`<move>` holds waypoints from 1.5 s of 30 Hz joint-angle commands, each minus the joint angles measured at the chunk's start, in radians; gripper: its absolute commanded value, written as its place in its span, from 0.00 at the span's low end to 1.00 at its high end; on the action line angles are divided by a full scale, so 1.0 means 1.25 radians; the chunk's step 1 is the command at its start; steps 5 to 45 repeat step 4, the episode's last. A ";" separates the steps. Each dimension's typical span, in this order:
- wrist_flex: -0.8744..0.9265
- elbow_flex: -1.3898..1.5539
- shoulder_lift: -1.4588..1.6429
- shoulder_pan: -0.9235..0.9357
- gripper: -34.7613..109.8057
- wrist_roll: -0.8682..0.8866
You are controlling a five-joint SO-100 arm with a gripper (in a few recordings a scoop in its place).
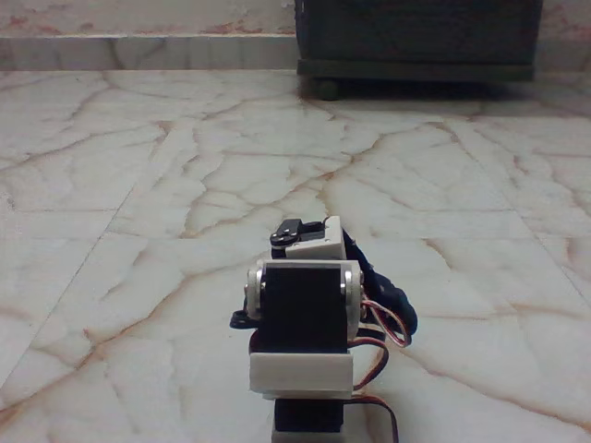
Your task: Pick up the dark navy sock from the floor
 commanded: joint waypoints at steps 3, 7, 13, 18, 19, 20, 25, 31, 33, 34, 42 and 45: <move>-0.007 -0.001 0.031 0.005 0.24 0.009; -0.007 -0.001 0.031 0.005 0.24 0.009; -0.007 -0.001 0.031 0.005 0.24 0.009; -0.007 -0.001 0.031 0.005 0.24 0.009; -0.007 -0.001 0.031 0.005 0.24 0.009; -0.007 -0.001 0.031 0.005 0.24 0.009; -0.007 -0.001 0.031 0.005 0.24 0.009; -0.007 -0.001 0.031 0.005 0.24 0.009; -0.007 -0.001 0.031 0.005 0.24 0.009; -0.007 -0.001 0.031 0.005 0.24 0.009; -0.007 -0.001 0.031 0.005 0.24 0.009; -0.007 -0.001 0.031 0.005 0.24 0.009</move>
